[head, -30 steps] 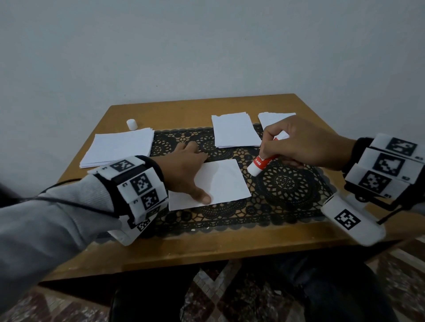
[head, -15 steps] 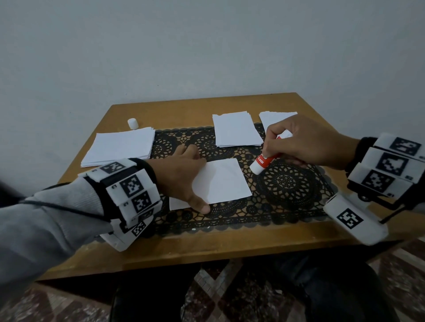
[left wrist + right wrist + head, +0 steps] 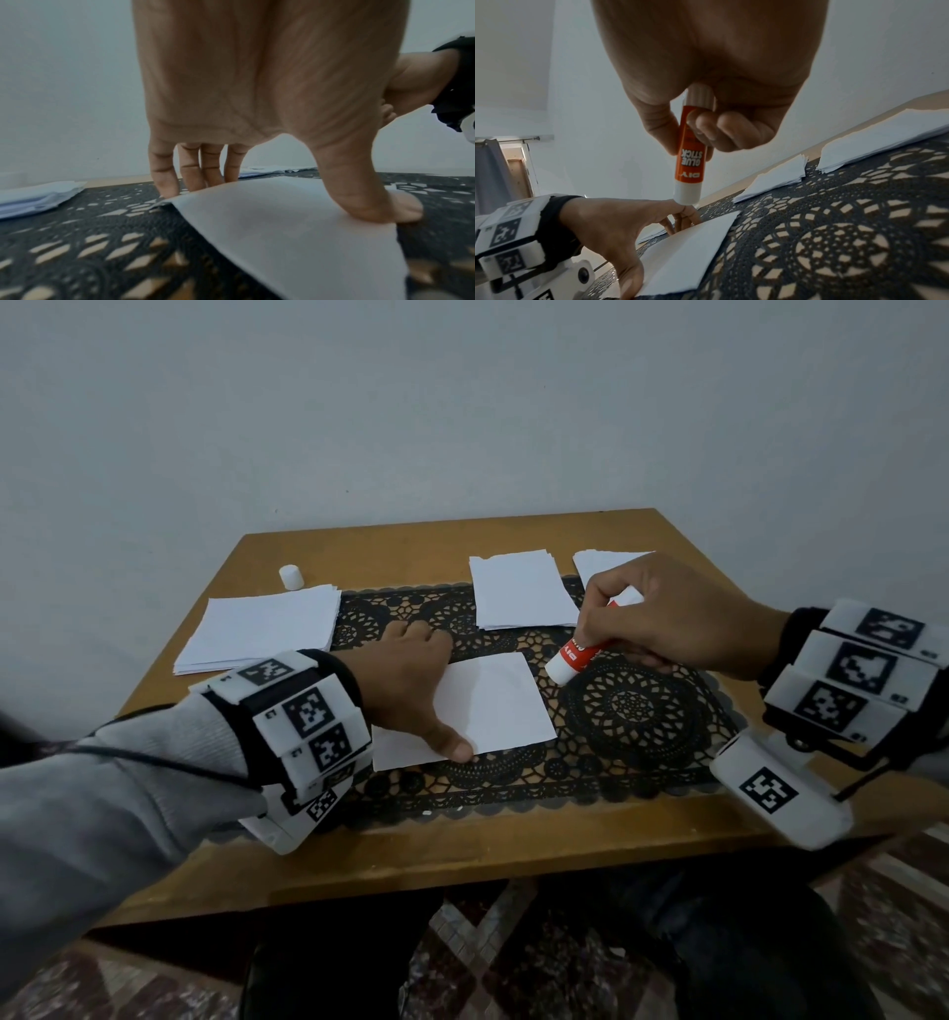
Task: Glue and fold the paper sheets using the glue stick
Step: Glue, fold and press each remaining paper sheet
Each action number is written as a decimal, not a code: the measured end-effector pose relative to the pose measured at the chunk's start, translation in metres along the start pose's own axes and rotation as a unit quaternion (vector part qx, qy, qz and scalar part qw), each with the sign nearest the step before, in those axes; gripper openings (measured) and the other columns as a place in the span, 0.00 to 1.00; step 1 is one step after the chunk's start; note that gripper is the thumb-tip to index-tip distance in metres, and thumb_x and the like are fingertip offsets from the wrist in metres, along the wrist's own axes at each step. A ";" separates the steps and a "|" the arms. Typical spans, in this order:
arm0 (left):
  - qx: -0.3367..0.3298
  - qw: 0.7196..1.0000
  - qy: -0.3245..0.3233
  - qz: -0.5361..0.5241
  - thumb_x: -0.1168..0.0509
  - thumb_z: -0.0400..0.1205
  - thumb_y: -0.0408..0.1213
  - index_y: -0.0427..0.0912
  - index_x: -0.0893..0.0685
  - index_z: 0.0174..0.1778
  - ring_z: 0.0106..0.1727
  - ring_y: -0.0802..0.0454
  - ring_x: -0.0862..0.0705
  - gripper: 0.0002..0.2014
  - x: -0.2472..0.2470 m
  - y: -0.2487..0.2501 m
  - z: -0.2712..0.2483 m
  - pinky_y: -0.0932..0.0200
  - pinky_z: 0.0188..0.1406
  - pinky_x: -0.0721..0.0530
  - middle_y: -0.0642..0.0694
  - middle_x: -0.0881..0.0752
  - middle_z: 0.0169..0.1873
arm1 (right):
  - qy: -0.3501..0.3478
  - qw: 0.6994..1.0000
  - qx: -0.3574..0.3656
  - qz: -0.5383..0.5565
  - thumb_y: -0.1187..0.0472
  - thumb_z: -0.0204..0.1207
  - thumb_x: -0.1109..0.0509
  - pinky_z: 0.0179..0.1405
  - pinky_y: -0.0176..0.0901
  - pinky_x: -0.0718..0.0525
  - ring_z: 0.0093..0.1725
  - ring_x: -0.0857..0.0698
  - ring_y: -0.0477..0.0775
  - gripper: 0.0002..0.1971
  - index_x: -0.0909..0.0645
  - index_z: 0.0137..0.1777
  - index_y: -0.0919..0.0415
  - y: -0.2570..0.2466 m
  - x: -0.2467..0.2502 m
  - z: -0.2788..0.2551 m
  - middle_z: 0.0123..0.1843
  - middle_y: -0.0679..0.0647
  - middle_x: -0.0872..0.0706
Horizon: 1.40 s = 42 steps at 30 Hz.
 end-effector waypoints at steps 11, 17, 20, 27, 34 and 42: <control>-0.012 0.999 -0.024 -0.041 0.25 0.59 0.68 0.51 0.33 0.63 0.61 0.50 0.34 0.43 0.003 0.001 0.002 0.43 0.64 0.26 0.51 0.26 0.58 | 0.000 1.000 -0.006 -0.006 0.61 0.76 0.28 0.22 0.40 0.29 0.18 0.31 0.48 0.08 0.18 0.38 0.64 0.002 -0.001 -0.002 0.20 0.55 0.25; -0.027 0.989 0.020 -0.144 0.22 0.68 0.53 0.50 0.31 0.58 0.52 0.52 0.22 0.31 0.013 0.002 0.001 0.57 0.46 0.22 0.52 0.21 0.53 | -0.002 1.000 -0.007 0.006 0.62 0.75 0.27 0.22 0.40 0.30 0.17 0.31 0.47 0.09 0.18 0.40 0.69 0.002 -0.002 0.000 0.18 0.51 0.26; -0.028 0.970 0.060 -0.232 0.23 0.73 0.40 0.50 0.31 0.59 0.49 0.49 0.18 0.26 0.020 -0.008 -0.001 0.53 0.44 0.16 0.46 0.18 0.53 | -0.002 1.000 0.000 0.022 0.63 0.75 0.27 0.22 0.40 0.30 0.17 0.32 0.48 0.10 0.20 0.40 0.72 0.000 -0.003 0.001 0.18 0.50 0.26; -0.122 0.930 0.046 -0.344 0.30 0.76 0.23 0.50 0.11 0.54 0.49 0.52 0.12 0.18 0.027 -0.010 -0.019 0.58 0.45 0.12 0.50 0.10 0.49 | -0.001 1.000 0.013 0.016 0.61 0.75 0.27 0.27 0.44 0.28 0.20 0.30 0.49 0.10 0.19 0.39 0.68 -0.007 -0.007 0.003 0.21 0.55 0.25; 0.000 0.937 0.102 -0.335 0.28 0.76 0.31 0.46 0.12 0.56 0.41 0.55 0.19 0.14 0.021 -0.036 -0.024 0.73 0.32 0.23 0.49 0.16 0.44 | 0.011 0.999 0.036 -0.015 0.57 0.74 0.27 0.26 0.43 0.28 0.20 0.28 0.46 0.10 0.17 0.38 0.64 -0.019 -0.016 0.012 0.21 0.48 0.22; 0.028 0.966 0.069 -0.247 0.23 0.73 0.42 0.51 0.16 0.49 0.55 0.51 0.21 0.12 0.000 -0.034 -0.017 0.52 0.52 0.16 0.53 0.23 0.63 | 0.055 0.984 0.061 -0.156 0.51 0.71 0.27 0.36 0.41 0.30 0.44 0.22 0.50 0.10 0.18 0.36 0.56 -0.030 -0.030 0.045 0.42 0.50 0.17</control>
Point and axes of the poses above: each hand's wrist, its own z-axis towards the middle knuckle, its own x-axis out of the back of the hand, y = z × x, the point moved 8 cm from there along z, towards the middle knuckle
